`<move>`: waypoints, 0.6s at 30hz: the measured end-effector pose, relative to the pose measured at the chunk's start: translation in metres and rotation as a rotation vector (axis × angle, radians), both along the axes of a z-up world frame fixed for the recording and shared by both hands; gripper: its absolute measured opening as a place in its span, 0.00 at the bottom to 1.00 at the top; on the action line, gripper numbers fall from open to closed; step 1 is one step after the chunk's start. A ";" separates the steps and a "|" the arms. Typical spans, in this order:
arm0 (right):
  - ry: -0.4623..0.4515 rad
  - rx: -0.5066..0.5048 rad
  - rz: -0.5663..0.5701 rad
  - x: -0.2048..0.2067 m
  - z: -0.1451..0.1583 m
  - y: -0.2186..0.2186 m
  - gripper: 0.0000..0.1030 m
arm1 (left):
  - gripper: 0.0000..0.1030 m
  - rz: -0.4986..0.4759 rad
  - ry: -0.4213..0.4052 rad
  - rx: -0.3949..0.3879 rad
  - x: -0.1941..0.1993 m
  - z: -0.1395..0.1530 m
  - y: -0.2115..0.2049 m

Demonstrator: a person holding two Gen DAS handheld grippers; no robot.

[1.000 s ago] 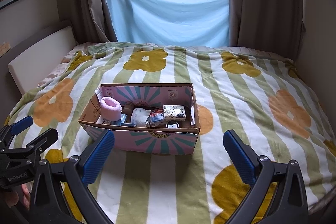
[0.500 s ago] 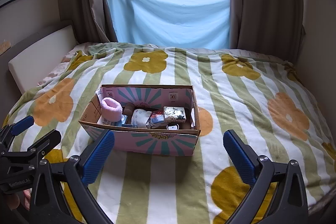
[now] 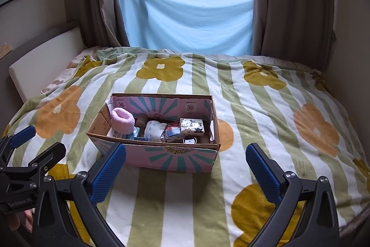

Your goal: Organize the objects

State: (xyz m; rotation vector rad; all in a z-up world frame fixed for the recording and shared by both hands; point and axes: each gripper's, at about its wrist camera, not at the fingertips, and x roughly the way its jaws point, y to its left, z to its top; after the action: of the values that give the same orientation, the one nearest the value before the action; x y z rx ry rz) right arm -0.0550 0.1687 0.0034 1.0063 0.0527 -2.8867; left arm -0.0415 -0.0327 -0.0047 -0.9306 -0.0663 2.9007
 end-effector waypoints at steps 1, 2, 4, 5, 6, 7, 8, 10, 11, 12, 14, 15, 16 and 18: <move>0.001 -0.001 0.000 0.000 0.000 0.000 1.00 | 1.00 0.001 0.000 0.001 0.000 0.000 0.001; 0.000 -0.001 0.000 0.000 0.000 0.000 1.00 | 1.00 0.003 -0.002 0.001 0.000 0.000 0.001; 0.000 0.001 -0.001 0.000 -0.001 0.000 1.00 | 1.00 0.003 0.002 0.002 0.000 0.001 0.000; 0.001 0.000 0.000 0.000 -0.001 0.000 1.00 | 1.00 0.001 0.007 0.004 0.001 0.002 0.000; 0.001 0.000 -0.001 0.000 -0.001 0.000 1.00 | 1.00 -0.001 0.011 0.004 0.002 0.003 -0.001; 0.000 0.001 0.000 0.000 -0.001 0.000 1.00 | 1.00 -0.001 0.015 0.002 0.002 0.004 0.000; 0.000 0.001 0.000 0.000 -0.001 0.000 1.00 | 1.00 0.002 0.020 -0.003 0.002 0.005 -0.001; 0.001 0.001 0.000 0.000 -0.001 0.000 1.00 | 1.00 0.007 0.025 -0.016 0.002 0.006 0.001; 0.002 0.004 0.001 -0.001 -0.001 0.000 1.00 | 1.00 0.001 0.031 -0.018 0.003 0.007 0.002; 0.003 0.007 0.003 -0.001 -0.001 0.000 1.00 | 1.00 -0.005 0.038 -0.018 0.003 0.007 0.003; 0.005 0.007 0.001 -0.001 0.000 0.001 1.00 | 1.00 -0.014 0.053 -0.013 0.004 0.009 0.003; 0.005 0.005 0.000 0.000 0.000 0.000 1.00 | 1.00 -0.019 0.058 -0.007 0.004 0.010 0.004; 0.004 0.003 0.000 -0.001 0.000 0.001 1.00 | 1.00 -0.022 0.060 -0.004 0.005 0.010 0.004; 0.004 0.004 -0.001 0.000 0.001 0.000 1.00 | 1.00 -0.030 0.069 0.012 0.005 0.012 0.004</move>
State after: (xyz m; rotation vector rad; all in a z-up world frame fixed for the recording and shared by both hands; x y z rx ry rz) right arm -0.0555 0.1688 0.0041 1.0010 0.0588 -2.8910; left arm -0.0368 -0.0286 0.0070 -0.8221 -0.0633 2.8980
